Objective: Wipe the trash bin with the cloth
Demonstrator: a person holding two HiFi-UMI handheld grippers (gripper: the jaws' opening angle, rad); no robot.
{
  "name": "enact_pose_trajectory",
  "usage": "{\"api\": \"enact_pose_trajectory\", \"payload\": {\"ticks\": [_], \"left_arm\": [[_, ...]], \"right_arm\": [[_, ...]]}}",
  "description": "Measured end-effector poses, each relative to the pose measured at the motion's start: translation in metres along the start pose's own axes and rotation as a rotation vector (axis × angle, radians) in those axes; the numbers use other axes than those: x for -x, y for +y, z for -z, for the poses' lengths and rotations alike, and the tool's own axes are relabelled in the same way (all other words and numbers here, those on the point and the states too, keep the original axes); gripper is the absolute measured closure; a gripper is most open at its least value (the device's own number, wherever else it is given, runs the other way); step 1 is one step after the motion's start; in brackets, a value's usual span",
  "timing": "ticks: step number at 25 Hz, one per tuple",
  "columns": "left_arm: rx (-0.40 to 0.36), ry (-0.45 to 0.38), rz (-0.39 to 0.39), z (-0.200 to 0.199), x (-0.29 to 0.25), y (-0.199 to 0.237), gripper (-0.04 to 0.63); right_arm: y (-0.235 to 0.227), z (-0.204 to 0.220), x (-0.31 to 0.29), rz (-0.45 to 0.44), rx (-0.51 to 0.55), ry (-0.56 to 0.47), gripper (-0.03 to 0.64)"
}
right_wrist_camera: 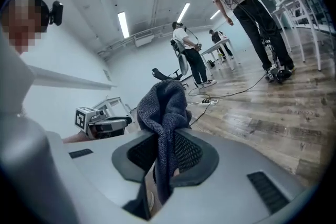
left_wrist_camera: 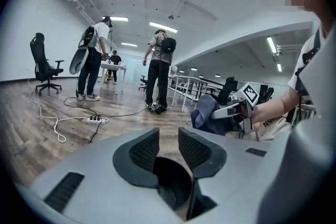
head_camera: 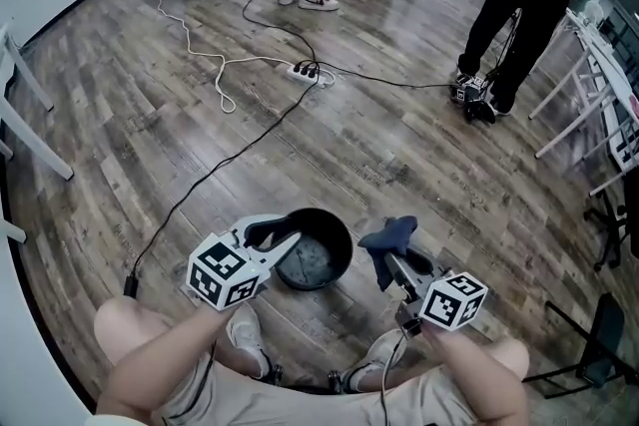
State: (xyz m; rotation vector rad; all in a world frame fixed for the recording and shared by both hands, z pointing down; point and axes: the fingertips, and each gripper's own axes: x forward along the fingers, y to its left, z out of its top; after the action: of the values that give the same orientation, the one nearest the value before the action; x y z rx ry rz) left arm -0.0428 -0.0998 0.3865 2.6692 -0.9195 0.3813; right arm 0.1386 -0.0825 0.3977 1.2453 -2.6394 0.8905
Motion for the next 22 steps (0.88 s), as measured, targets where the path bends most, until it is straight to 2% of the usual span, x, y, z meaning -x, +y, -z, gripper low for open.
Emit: {"api": "enact_pose_trajectory", "payload": {"ticks": [3,7,11,22], "left_arm": [[-0.022,0.021,0.006,0.004,-0.004,-0.006,0.472],[0.016,0.046,0.019,0.013,-0.008,-0.003,0.476],[0.037,0.074,0.022,0.022,-0.012,-0.001,0.476],[0.051,0.096,0.040,0.028,-0.017,-0.008,0.476]], "right_arm": [[0.007,0.006,-0.003,-0.006,0.092,0.035,0.552],[0.017,0.010,-0.007,-0.038,0.077,0.046,0.554],[0.021,0.012,-0.010,-0.033,0.122,0.062,0.554],[0.019,0.020,-0.013,-0.030,0.075,0.084,0.554]]}}
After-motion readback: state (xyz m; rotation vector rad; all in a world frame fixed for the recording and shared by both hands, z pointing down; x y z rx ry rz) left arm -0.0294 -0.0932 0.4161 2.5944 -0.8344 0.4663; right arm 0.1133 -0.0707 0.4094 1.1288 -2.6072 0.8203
